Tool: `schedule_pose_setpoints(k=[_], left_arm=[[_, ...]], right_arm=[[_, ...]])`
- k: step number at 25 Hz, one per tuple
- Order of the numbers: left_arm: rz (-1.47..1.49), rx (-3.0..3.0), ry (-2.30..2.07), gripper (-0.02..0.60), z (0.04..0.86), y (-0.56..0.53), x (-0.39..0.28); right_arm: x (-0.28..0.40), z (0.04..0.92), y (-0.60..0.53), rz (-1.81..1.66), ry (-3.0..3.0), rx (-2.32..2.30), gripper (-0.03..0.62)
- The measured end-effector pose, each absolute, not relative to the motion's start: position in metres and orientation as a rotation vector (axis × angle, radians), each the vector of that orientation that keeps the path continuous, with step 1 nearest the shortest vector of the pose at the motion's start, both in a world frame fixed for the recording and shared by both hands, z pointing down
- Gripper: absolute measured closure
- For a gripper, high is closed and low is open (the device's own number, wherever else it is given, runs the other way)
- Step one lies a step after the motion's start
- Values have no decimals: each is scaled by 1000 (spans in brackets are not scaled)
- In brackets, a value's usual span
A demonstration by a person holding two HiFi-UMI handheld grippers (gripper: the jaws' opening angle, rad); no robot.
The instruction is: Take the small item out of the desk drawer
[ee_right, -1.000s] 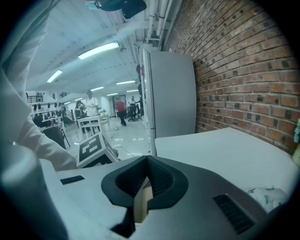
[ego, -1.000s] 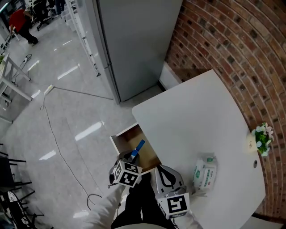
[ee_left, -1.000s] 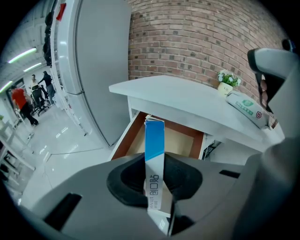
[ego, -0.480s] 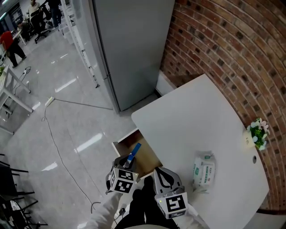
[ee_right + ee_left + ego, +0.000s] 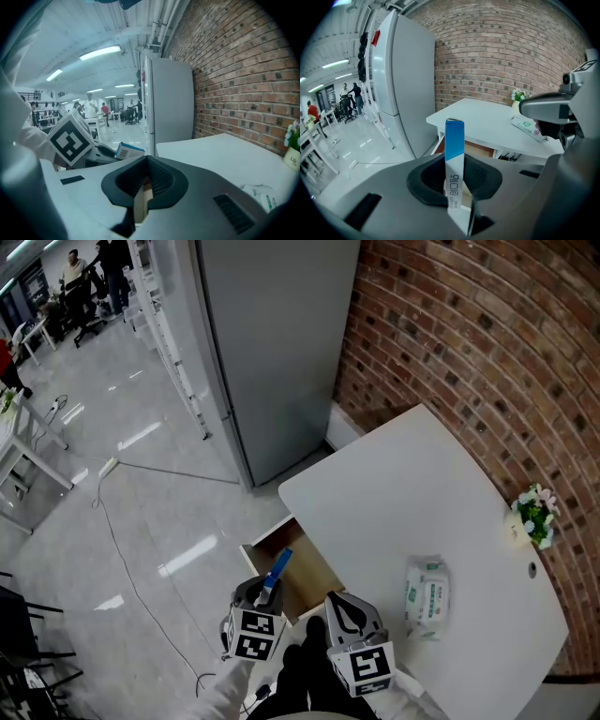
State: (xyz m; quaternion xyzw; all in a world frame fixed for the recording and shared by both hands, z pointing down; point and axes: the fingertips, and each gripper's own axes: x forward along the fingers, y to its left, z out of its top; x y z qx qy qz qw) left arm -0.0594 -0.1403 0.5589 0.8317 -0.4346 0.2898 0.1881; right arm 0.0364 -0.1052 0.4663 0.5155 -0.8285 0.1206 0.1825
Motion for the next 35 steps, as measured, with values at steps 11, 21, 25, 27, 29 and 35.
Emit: schedule_pose_setpoints(k=[11, 21, 25, 27, 29, 35], left_arm=[[697, 2395, -1271, 499, 517, -114, -74], [602, 2439, -1351, 499, 475, -93, -91], [570, 2457, -1372, 499, 464, -86, -95], [554, 2462, -1381, 499, 460, -82, -97], [539, 2457, -1388, 499, 455, -78, -99], [492, 2435, -1440, 499, 444, -67, -109]], right_arm=[[23, 458, -91, 324, -2369, 1446, 568], [17, 448, -75, 301, -2383, 1449, 568], [16, 445, -70, 295, -2384, 1448, 568], [15, 443, -68, 296, -2389, 1448, 568], [15, 440, -66, 291, -2395, 1451, 568], [11, 432, -60, 268, -2423, 1442, 568]])
